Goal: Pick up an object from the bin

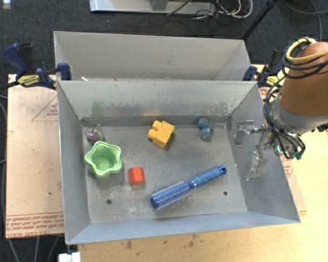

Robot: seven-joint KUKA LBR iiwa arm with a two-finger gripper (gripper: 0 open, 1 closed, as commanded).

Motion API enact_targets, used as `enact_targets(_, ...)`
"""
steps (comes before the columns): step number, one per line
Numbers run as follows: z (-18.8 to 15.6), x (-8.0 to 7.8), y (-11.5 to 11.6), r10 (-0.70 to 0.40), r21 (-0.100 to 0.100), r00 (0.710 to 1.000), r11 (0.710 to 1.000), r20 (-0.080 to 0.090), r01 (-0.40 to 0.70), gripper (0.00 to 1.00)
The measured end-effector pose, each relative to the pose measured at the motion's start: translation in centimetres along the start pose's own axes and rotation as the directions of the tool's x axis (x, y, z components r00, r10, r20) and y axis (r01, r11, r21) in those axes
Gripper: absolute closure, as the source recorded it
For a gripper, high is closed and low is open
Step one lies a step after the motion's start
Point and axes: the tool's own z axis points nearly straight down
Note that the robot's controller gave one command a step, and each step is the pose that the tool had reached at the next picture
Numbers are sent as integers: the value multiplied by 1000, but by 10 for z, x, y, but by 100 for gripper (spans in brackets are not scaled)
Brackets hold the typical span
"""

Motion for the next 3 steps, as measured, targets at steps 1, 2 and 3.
enact_targets(1, 159, 8, 75, -309, -1, 951, 951, 2, 309, 0)
enact_targets(2, 125, -1, 124, -612, 5, 790, 791, 8, 612, 0)
enact_targets(3, 122, -7, 152, -842, 6, 540, 540, 5, 842, 0)
